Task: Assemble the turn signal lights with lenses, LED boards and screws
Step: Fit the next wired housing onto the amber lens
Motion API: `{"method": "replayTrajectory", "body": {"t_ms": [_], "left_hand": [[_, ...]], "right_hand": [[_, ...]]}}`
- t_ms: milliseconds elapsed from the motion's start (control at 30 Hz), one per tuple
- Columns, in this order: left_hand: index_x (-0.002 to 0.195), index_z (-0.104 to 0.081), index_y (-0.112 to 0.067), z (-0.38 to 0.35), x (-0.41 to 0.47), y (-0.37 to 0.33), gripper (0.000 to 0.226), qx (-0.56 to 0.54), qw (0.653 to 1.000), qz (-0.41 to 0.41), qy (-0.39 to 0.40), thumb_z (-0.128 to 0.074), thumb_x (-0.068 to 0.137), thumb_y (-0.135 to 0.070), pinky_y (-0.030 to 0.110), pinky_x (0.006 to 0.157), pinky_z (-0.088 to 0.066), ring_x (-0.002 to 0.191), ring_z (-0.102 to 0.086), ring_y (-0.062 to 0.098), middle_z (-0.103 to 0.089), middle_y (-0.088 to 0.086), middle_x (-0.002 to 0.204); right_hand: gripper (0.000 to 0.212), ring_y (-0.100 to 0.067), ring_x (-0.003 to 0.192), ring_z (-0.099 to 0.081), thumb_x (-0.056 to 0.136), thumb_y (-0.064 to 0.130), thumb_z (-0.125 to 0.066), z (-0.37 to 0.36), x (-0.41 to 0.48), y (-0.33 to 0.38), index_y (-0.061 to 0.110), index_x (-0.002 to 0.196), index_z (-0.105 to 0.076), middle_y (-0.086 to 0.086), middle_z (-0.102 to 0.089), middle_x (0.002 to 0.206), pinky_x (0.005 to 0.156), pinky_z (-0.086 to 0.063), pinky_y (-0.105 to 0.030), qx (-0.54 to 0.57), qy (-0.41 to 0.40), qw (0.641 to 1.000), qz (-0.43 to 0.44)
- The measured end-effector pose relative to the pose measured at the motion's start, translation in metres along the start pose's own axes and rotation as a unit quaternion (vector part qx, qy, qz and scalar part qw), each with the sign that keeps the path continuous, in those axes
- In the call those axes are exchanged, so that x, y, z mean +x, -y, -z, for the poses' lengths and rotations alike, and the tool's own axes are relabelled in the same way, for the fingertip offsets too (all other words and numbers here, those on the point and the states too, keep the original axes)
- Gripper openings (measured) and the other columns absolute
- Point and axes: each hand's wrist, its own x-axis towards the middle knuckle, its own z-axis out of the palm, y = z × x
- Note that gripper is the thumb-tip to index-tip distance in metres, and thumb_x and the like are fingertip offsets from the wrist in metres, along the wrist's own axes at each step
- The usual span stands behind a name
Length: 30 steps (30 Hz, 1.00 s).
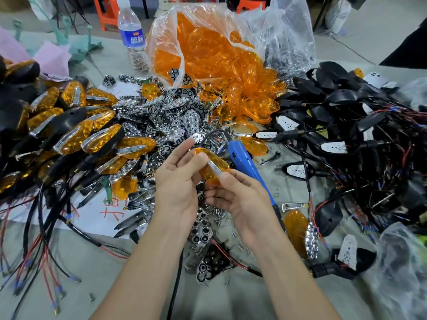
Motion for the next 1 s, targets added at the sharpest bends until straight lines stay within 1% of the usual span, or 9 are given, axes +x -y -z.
{"method": "replayTrajectory", "body": {"t_ms": [200, 300, 400, 500, 633, 733, 800, 900, 1000], "left_hand": [[0.11, -0.076, -0.017, 0.001, 0.001, -0.003, 0.04, 0.079, 0.995, -0.053, -0.004, -0.074, 0.082, 0.012, 0.021, 0.065, -0.057, 0.071, -0.073, 0.011, -0.076, 0.0, 0.078], [0.115, -0.074, -0.019, 0.002, 0.003, -0.005, 0.039, 0.154, 0.986, -0.062, 0.016, -0.076, 0.085, 0.006, 0.02, 0.07, -0.058, 0.079, -0.075, 0.011, -0.08, 0.001, 0.088], [0.109, -0.075, -0.022, 0.007, 0.004, -0.009, 0.04, 0.251, 0.964, -0.058, 0.064, -0.08, 0.081, 0.007, 0.02, 0.07, -0.057, 0.079, -0.074, 0.011, -0.08, -0.001, 0.091], [0.098, -0.074, -0.012, 0.01, 0.003, -0.015, 0.039, 0.176, 0.981, -0.04, 0.072, -0.075, 0.074, 0.019, 0.02, 0.063, -0.057, 0.068, -0.071, 0.01, -0.078, 0.0, 0.078], [0.099, -0.076, -0.014, 0.012, 0.0, -0.013, 0.04, 0.191, 0.979, -0.036, 0.062, -0.077, 0.074, 0.018, 0.022, 0.066, -0.059, 0.073, -0.074, 0.011, -0.08, 0.001, 0.082], [0.105, -0.074, -0.034, 0.01, -0.004, -0.004, 0.04, 0.364, 0.927, -0.092, 0.016, -0.084, 0.08, -0.005, 0.014, 0.074, -0.058, 0.086, -0.073, -0.004, -0.078, -0.015, 0.095], [0.106, -0.068, -0.054, 0.003, -0.012, 0.002, 0.034, 0.439, 0.89, -0.117, 0.029, -0.079, 0.08, -0.036, 0.012, 0.074, -0.055, 0.09, -0.069, -0.012, -0.072, -0.028, 0.097], [0.094, -0.065, -0.064, -0.009, -0.02, 0.014, 0.016, 0.401, 0.909, -0.048, 0.105, -0.064, 0.079, -0.056, 0.038, 0.081, -0.061, 0.087, -0.073, 0.009, -0.077, -0.012, 0.092], [0.099, -0.076, -0.04, -0.009, -0.013, 0.014, 0.023, 0.28, 0.954, 0.01, 0.103, -0.059, 0.1, -0.025, 0.03, 0.078, -0.06, 0.091, -0.074, 0.009, -0.079, -0.003, 0.1]], "right_hand": [[0.015, -0.023, 0.062, -0.067, 0.1, 0.004, -0.062, -0.004, -0.001, 0.002, 0.001, 0.091, -0.072, -0.019, -0.072, 0.079, 0.06, -0.058, -0.03, -0.083, -0.013, 0.995, 0.057], [0.013, -0.023, 0.065, -0.069, 0.1, 0.005, -0.063, -0.004, 0.001, 0.003, -0.002, 0.091, -0.07, -0.018, -0.073, 0.082, 0.062, -0.059, -0.03, -0.097, -0.022, 0.994, 0.05], [0.013, -0.022, 0.074, -0.07, 0.097, 0.009, -0.069, -0.003, 0.003, 0.003, 0.009, 0.084, -0.074, -0.011, -0.074, 0.084, 0.069, -0.06, -0.034, -0.143, -0.037, 0.987, 0.07], [0.013, -0.02, 0.087, -0.071, 0.09, 0.007, -0.073, -0.004, 0.003, 0.002, 0.018, 0.087, -0.08, -0.005, -0.076, 0.089, 0.083, -0.063, -0.037, -0.139, -0.012, 0.988, 0.065], [0.017, -0.021, 0.087, -0.071, 0.09, -0.004, -0.073, -0.003, 0.003, -0.002, 0.012, 0.091, -0.079, -0.004, -0.076, 0.086, 0.079, -0.061, -0.03, -0.097, -0.007, 0.995, 0.019], [0.014, -0.015, 0.075, -0.07, 0.088, 0.007, -0.08, -0.002, 0.002, -0.003, 0.018, 0.079, -0.077, 0.0, -0.077, 0.079, 0.074, -0.058, -0.034, -0.204, -0.078, 0.974, 0.061], [0.016, -0.016, 0.065, -0.067, 0.087, 0.02, -0.081, -0.001, 0.002, -0.007, 0.022, 0.073, -0.073, 0.006, -0.074, 0.07, 0.064, -0.055, -0.039, -0.334, -0.15, 0.922, 0.13], [0.017, -0.002, 0.064, -0.06, 0.082, 0.02, -0.068, -0.005, -0.004, -0.002, 0.036, 0.081, -0.072, 0.025, -0.068, 0.069, 0.056, -0.041, -0.015, -0.464, -0.156, 0.843, 0.222], [0.031, 0.014, 0.09, -0.066, 0.082, 0.011, -0.071, -0.001, -0.007, 0.015, 0.038, 0.093, -0.081, 0.038, -0.07, 0.099, 0.08, -0.048, -0.007, -0.442, -0.048, 0.881, 0.163]]}}
